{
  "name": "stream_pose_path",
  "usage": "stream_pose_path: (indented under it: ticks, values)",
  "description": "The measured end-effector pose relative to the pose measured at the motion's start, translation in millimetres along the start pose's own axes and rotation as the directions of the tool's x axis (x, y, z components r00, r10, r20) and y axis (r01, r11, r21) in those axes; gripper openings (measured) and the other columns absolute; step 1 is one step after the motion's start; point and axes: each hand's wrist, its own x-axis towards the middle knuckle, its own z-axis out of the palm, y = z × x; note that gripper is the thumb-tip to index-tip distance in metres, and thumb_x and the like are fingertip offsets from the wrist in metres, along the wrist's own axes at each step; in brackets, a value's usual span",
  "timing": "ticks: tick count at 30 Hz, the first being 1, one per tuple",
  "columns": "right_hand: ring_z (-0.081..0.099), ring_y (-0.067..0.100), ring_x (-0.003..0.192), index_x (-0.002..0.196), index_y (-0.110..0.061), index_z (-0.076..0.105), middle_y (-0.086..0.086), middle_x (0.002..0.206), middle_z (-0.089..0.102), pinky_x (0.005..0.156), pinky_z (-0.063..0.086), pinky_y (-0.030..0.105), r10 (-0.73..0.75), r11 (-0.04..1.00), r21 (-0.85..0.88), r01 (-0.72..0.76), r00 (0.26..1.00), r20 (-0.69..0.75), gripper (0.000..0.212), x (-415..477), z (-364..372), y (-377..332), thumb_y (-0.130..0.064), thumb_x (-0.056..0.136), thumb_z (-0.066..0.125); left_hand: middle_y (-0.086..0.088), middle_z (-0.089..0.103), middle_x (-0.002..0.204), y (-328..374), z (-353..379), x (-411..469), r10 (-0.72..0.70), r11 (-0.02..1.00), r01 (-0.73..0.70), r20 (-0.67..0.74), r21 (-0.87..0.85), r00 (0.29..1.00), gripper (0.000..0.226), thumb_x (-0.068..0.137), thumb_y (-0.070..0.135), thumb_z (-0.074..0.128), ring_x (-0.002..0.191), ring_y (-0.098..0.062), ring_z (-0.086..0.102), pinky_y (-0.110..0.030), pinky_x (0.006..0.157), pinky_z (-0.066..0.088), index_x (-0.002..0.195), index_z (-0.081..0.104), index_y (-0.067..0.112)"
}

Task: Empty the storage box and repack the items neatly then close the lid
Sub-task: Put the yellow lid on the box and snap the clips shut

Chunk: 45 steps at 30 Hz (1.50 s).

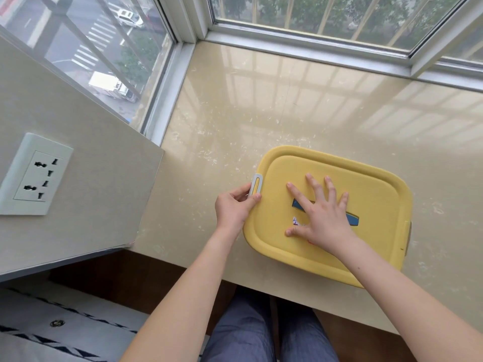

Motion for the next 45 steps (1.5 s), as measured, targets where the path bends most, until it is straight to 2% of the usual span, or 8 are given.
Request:
stream_pose_path:
  ticks: [4, 7, 11, 15, 18, 30, 35, 45]
  values:
    - [-0.019, 0.039, 0.147, 0.149, -0.053, -0.011, -0.001, 0.162, -0.019, 0.112, 0.006, 0.072, -0.013, 0.999, 0.031, 0.013, 1.0, -0.026, 0.113, 0, 1, 2, -0.079, 0.067, 0.062, 0.001, 0.068, 0.119, 6, 6, -8, 0.214, 0.904, -0.211, 0.033, 0.372, 0.976, 0.04, 0.088, 0.015, 0.071, 0.108, -0.013, 0.063, -0.031, 0.097, 0.05, 0.127, 0.063, 0.014]
    - [-0.018, 0.033, 0.149, 0.152, -0.048, -0.006, -0.006, 0.163, -0.016, 0.114, 0.003, 0.07, -0.009, 0.995, 0.099, 0.016, 0.998, -0.063, 0.117, -3, 4, 4, -0.078, 0.065, 0.065, -0.013, 0.038, 0.152, 1, 19, -14, 0.493, 0.474, -0.493, 0.244, 0.729, 0.835, 0.061, 0.09, 0.016, 0.067, 0.14, -0.029, 0.035, -0.039, 0.114, 0.03, 0.145, 0.043, 0.012]
    - [-0.018, 0.021, 0.15, 0.158, -0.024, -0.005, -0.01, 0.164, -0.011, 0.119, -0.002, 0.061, 0.038, 0.98, 0.197, -0.016, 0.993, -0.111, 0.129, -7, 9, 8, -0.078, 0.064, 0.066, -0.007, 0.037, 0.155, -5, 40, -19, 0.543, 0.088, -0.667, 0.526, 0.74, 0.655, 0.071, 0.085, 0.03, 0.071, 0.143, -0.029, 0.035, -0.046, 0.116, 0.027, 0.147, 0.041, 0.011]
    - [-0.016, 0.016, 0.151, 0.158, -0.023, -0.003, -0.01, 0.165, -0.008, 0.12, -0.007, 0.055, 0.022, 0.972, 0.233, 0.016, 0.987, -0.161, 0.126, -9, 16, 12, -0.082, 0.064, 0.056, -0.006, 0.038, 0.155, -14, 46, -17, 0.48, -0.112, -0.658, 0.62, 0.745, 0.62, 0.059, 0.094, 0.036, 0.053, 0.144, -0.027, 0.033, -0.05, 0.117, 0.026, 0.146, 0.042, 0.013]
    - [-0.012, 0.015, 0.151, 0.158, -0.024, 0.001, -0.01, 0.165, -0.004, 0.121, -0.006, 0.052, 0.009, 0.97, 0.238, 0.042, 0.978, -0.21, 0.123, -8, 24, 16, -0.087, 0.061, 0.043, -0.006, 0.029, 0.159, -23, 43, -14, 0.435, -0.144, -0.647, 0.635, 0.749, 0.639, 0.061, 0.096, 0.04, 0.032, 0.147, -0.026, 0.027, -0.048, 0.117, 0.018, 0.15, 0.036, 0.013]
    - [0.008, 0.009, 0.151, 0.156, -0.021, 0.025, -0.009, 0.162, 0.017, 0.124, 0.007, 0.038, 0.123, 0.934, 0.356, -0.002, 0.94, -0.319, 0.103, -44, 51, 68, -0.081, 0.074, 0.037, -0.007, 0.038, 0.155, -12, 45, -20, 0.381, -0.179, -0.593, 0.61, 0.785, 0.694, 0.062, 0.093, 0.044, 0.03, 0.142, -0.027, 0.036, -0.05, 0.115, 0.03, 0.147, 0.042, 0.015]
    - [0.011, 0.013, 0.151, 0.155, -0.021, 0.027, -0.008, 0.161, 0.023, 0.122, -0.001, 0.033, 0.265, 0.916, 0.373, -0.145, 0.918, -0.294, 0.105, -78, 58, 110, -0.083, 0.071, 0.033, -0.01, 0.045, 0.149, -5, 56, -27, 0.413, -0.214, -0.566, 0.599, 0.796, 0.686, 0.064, 0.084, 0.034, 0.065, 0.138, -0.03, 0.043, -0.054, 0.114, 0.025, 0.142, 0.05, 0.012]
    - [0.008, 0.009, 0.15, 0.154, -0.023, 0.031, -0.012, 0.16, 0.024, 0.123, -0.001, 0.035, 0.295, 0.879, 0.465, -0.105, 0.886, -0.357, 0.101, -84, 65, 120, -0.082, 0.072, 0.038, -0.002, 0.025, 0.16, -4, 164, -58, 0.348, -0.194, -0.812, 0.813, 0.55, 0.468, 0.064, 0.093, 0.044, 0.035, 0.148, -0.025, 0.022, -0.048, 0.119, 0.012, 0.152, 0.032, 0.02]
